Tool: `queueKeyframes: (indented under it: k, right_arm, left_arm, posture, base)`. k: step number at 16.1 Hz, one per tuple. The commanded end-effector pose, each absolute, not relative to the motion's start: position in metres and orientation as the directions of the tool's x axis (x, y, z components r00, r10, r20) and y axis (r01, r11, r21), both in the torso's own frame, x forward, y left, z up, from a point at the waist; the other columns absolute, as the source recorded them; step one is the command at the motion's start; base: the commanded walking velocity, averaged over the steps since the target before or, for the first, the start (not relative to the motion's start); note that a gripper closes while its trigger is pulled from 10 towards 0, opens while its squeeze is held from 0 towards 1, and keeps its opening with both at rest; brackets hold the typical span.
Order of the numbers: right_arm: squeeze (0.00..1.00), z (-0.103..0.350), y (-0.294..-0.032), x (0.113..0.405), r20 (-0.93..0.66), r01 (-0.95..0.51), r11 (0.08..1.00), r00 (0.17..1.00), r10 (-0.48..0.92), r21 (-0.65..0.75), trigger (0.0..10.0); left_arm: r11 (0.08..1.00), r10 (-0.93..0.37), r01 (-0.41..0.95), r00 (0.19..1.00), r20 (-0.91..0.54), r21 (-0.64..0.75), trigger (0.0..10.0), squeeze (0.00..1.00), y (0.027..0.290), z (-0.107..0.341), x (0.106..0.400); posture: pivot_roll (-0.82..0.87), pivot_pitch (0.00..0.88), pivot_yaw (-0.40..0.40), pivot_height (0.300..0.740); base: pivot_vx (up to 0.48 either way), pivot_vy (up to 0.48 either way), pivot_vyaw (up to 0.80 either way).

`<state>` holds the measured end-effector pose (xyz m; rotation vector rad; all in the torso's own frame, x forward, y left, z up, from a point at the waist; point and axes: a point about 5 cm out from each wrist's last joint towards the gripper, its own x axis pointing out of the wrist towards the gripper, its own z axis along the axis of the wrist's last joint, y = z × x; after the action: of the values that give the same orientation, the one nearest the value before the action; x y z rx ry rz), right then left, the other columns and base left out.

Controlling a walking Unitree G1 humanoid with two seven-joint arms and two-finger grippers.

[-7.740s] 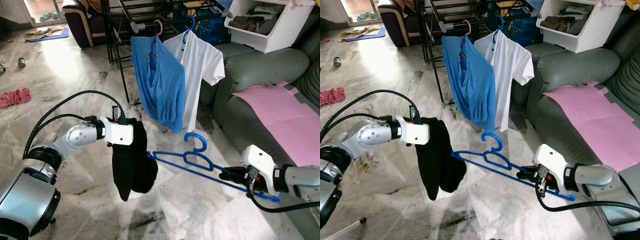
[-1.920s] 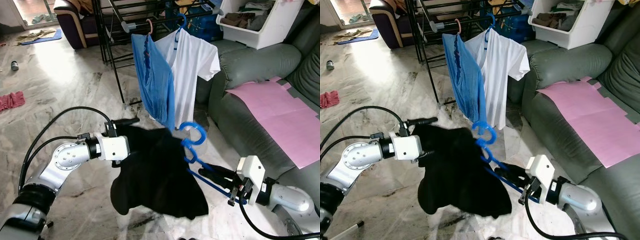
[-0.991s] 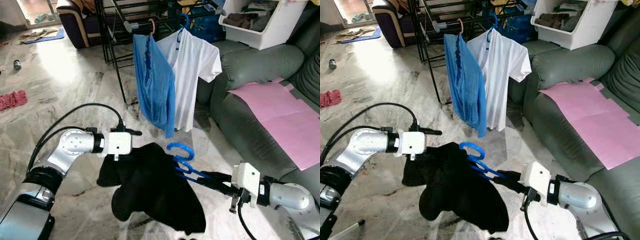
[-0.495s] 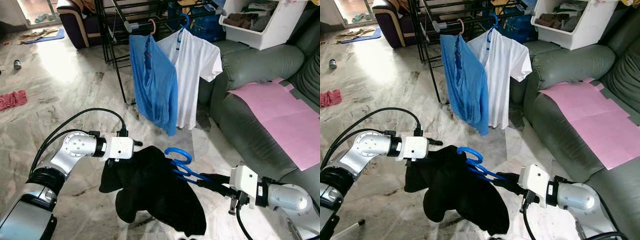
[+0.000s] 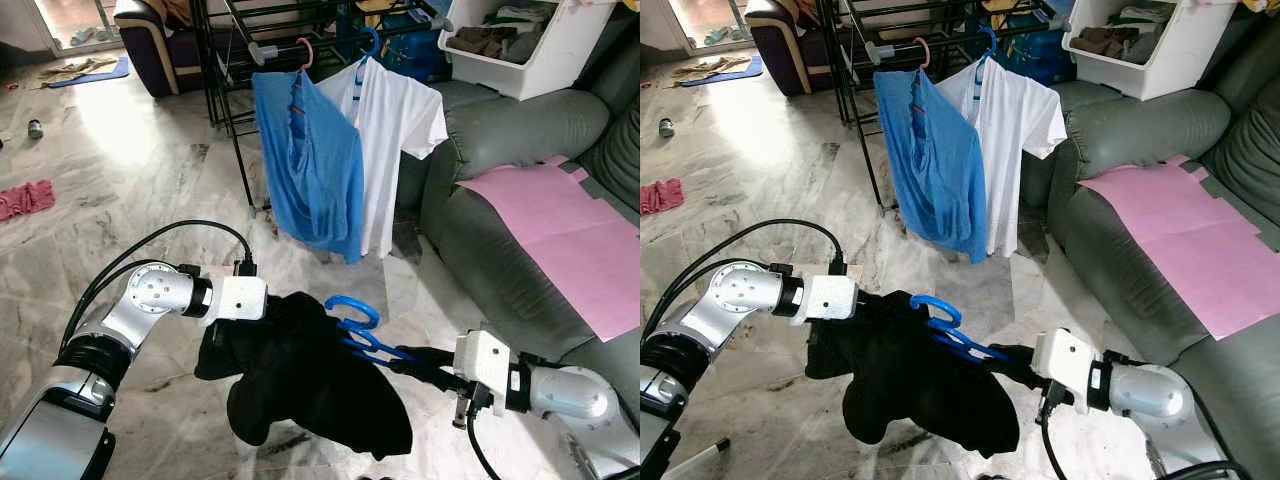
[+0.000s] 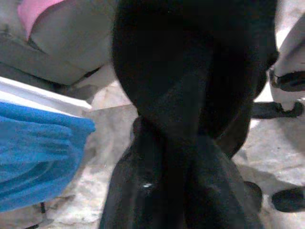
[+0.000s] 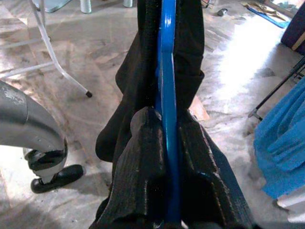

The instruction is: Hang hanger

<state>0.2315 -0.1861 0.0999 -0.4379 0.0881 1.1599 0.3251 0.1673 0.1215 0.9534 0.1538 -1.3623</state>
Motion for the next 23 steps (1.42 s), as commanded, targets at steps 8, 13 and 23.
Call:
queueKeyframes:
  k: [8, 13, 23]
  right_arm:
    - [0.0, 0.103, -0.181, 0.236, -0.27, -0.893, 0.317, 0.407, 0.873, -0.32, 10.0]
    - [1.0, 0.103, -0.191, 0.246, -0.351, -0.883, 0.32, 0.437, 0.828, -0.344, 10.0]
    - [1.0, 0.145, -0.239, 0.31, -0.17, -0.47, 0.642, 0.865, 0.472, -0.606, 10.0]
  left_arm:
    - [-0.103, -0.733, 0.894, 0.228, -0.64, 0.437, 0.0, 0.0, 0.171, 0.116, 0.322]
    - [0.015, -0.798, 0.914, 0.255, -0.546, 0.405, 0.0, 0.0, 0.173, 0.118, 0.32]
    - [0.263, -0.816, 0.918, 0.376, -0.439, 0.297, 0.0, 0.0, 0.201, 0.098, 0.298]
  posture:
    - [-0.04, 0.061, -0.009, 0.74]
    - [-0.04, 0.059, -0.011, 0.74]
    - [-0.02, 0.068, -0.022, 0.74]
  base:
    - [0.0, 0.0, 0.0]
    - [0.0, 0.0, 0.0]
    - [0.0, 0.0, 0.0]
